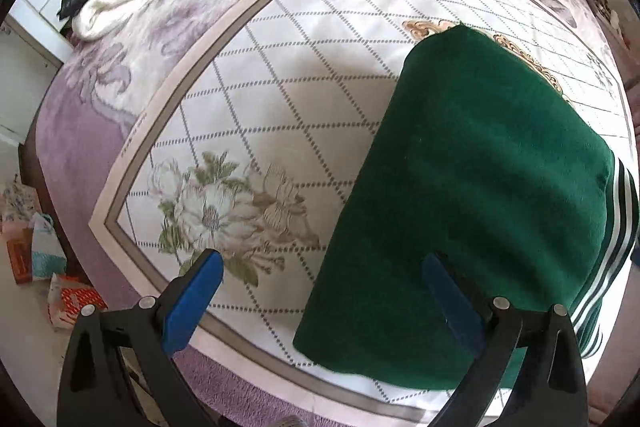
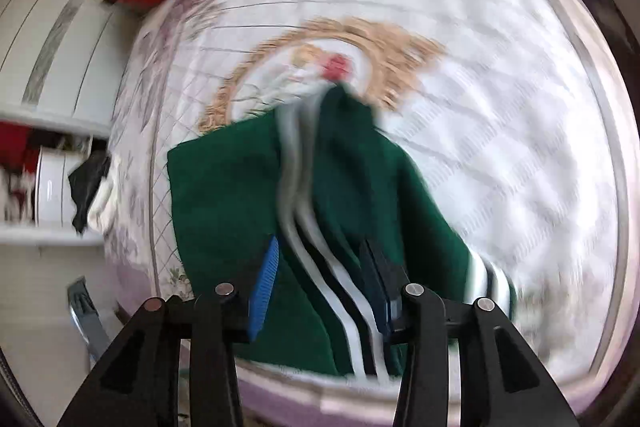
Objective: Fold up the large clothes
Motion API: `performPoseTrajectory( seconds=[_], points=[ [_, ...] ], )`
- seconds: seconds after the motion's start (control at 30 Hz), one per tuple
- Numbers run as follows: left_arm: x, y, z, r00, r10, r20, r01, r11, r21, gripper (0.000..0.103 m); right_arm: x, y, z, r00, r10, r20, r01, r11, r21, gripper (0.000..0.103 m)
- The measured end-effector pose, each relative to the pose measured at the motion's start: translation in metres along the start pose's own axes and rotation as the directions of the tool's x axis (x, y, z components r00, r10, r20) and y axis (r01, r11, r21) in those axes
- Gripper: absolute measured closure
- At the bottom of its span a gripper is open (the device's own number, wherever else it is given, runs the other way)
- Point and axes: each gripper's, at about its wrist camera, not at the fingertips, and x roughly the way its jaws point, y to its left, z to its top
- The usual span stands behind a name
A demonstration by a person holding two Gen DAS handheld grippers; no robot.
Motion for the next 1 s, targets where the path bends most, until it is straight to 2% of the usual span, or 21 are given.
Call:
performPoseTrajectory(
  seconds=[0.03, 0.07, 0.1, 0.17, 0.2, 0.27, 0.33, 0.37, 0.4, 0.43, 0.5, 0.6, 0.63, 0.67, 0.77, 0.83, 0.93, 0.97, 1.0],
  points=[
    [0.0, -0.003, 0.003, 1.0, 0.005, 0.007, -0.005, 1.0, 0.007, 0.0, 0.012, 0.006, 0.006, 1.0, 0.003, -0.008, -0.003, 0.999, -0.042, 0.058],
    [0.001, -0.007, 0.007, 1.0, 0.015, 0.019, -0.015, 1.0, 0.019, 0.0, 0.028, 0.007, 0.011, 0.997, -0.062, -0.035, 0.059, 0.995, -0.08, 0.058],
    [0.002, -0.011, 0.009, 0.999, 0.029, 0.028, -0.03, 0.999, 0.033, 0.0, 0.048, 0.005, 0.016, 0.985, -0.155, -0.074, 0.146, 0.983, -0.109, 0.058],
    [0.007, -0.016, 0.012, 0.998, 0.054, 0.028, -0.056, 0.997, 0.062, 0.0, 0.081, -0.02, 0.024, 0.943, -0.291, -0.164, 0.277, 0.956, -0.1, 0.058],
    [0.01, -0.017, 0.013, 0.998, 0.054, 0.021, -0.055, 0.996, 0.069, 0.0, 0.088, -0.036, 0.026, 0.94, -0.277, -0.2, 0.27, 0.961, -0.06, 0.058],
    [0.01, -0.015, 0.016, 1.0, 0.026, 0.006, -0.026, 0.998, 0.063, 0.0, 0.081, -0.045, 0.034, 0.953, -0.213, -0.217, 0.215, 0.977, -0.012, 0.058],
    [0.005, -0.01, 0.018, 1.0, -0.014, 0.005, 0.014, 0.999, 0.048, 0.0, 0.051, -0.046, 0.034, 0.967, -0.19, -0.169, 0.191, 0.981, -0.007, 0.048],
    [0.003, -0.007, 0.02, 0.999, -0.049, 0.005, 0.048, 0.998, 0.04, 0.0, 0.039, -0.048, 0.032, 0.974, -0.179, -0.138, 0.179, 0.984, -0.008, 0.03],
    [0.002, -0.004, 0.021, 0.997, -0.083, 0.004, 0.083, 0.996, 0.028, 0.0, 0.031, -0.047, 0.033, 0.98, -0.158, -0.118, 0.157, 0.987, -0.011, 0.008],
    [0.002, -0.004, 0.022, 0.995, -0.095, 0.003, 0.095, 0.995, 0.02, 0.0, 0.027, -0.049, 0.033, 0.988, -0.113, -0.105, 0.112, 0.994, -0.018, 0.002],
    [0.009, -0.005, 0.025, 0.992, -0.123, -0.012, 0.123, 0.992, 0.012, 0.0, 0.032, -0.048, 0.022, 0.99, -0.08, -0.113, 0.077, 0.997, -0.029, 0.001],
    [0.027, -0.019, 0.031, 0.984, -0.173, -0.036, 0.175, 0.983, 0.051, 0.0, 0.067, -0.049, 0.022, 0.98, -0.076, -0.184, 0.058, 0.993, -0.102, 0.001],
    [0.039, -0.028, 0.034, 0.98, -0.184, -0.071, 0.19, 0.978, 0.084, 0.0, 0.081, -0.05, 0.022, 0.974, -0.087, -0.208, 0.063, 0.991, -0.117, 0.001],
    [0.047, -0.033, 0.036, 0.976, -0.196, -0.097, 0.206, 0.973, 0.103, 0.0, 0.094, -0.053, 0.022, 0.969, -0.063, -0.238, 0.04, 0.994, -0.103, 0.001],
    [0.067, -0.043, 0.043, 0.945, -0.288, -0.153, 0.304, 0.949, 0.089, 0.0, 0.119, -0.07, 0.026, 0.948, 0.067, -0.311, -0.071, 0.997, -0.001, 0.001],
    [0.071, -0.045, 0.048, 0.942, -0.298, -0.153, 0.312, 0.947, 0.076, 0.0, 0.131, -0.082, 0.028, 0.918, 0.191, -0.348, -0.174, 0.981, 0.08, 0.0],
    [0.069, -0.045, 0.051, 0.937, -0.329, -0.116, 0.339, 0.938, 0.077, 0.001, 0.136, -0.085, 0.027, 0.9, 0.292, -0.323, -0.272, 0.956, 0.108, 0.001],
    [0.066, -0.045, 0.05, 0.939, -0.332, -0.092, 0.34, 0.937, 0.084, 0.004, 0.138, -0.083, 0.026, 0.897, 0.302, -0.322, -0.286, 0.953, 0.098, 0.004],
    [0.062, -0.044, 0.049, 0.942, -0.327, -0.07, 0.332, 0.938, 0.093, 0.011, 0.138, -0.079, 0.025, 0.893, 0.318, -0.317, -0.305, 0.948, 0.091, 0.019]
  ],
)
